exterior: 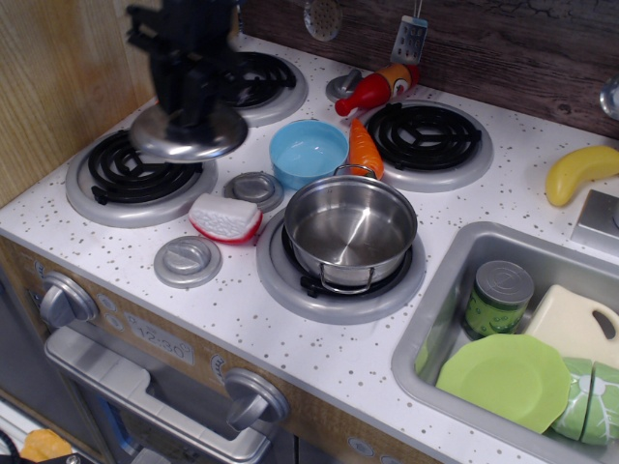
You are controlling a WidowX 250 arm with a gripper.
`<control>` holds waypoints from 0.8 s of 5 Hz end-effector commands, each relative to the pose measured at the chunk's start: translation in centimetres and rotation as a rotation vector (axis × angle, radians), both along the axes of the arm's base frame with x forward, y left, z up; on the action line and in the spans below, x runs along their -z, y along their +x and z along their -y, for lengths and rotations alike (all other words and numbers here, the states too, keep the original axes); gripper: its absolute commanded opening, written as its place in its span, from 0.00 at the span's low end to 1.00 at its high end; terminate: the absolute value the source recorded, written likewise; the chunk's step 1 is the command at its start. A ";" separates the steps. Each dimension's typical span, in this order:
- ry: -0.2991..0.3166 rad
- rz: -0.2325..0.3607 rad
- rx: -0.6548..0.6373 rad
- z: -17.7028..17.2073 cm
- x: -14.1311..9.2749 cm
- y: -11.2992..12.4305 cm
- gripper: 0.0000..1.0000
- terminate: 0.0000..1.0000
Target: Put lid on pot or pan
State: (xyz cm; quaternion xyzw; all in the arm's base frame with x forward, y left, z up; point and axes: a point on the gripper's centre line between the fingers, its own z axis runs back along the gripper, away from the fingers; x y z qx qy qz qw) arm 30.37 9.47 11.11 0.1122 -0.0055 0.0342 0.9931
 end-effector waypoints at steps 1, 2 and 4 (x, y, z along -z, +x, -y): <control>0.037 0.063 -0.154 7.0 -3.4 -0.9 0.00 0.00; 0.067 0.141 -0.164 9.4 -0.5 -1.0 0.00 0.00; 0.003 0.191 -0.135 11.1 2.8 0.9 0.00 0.00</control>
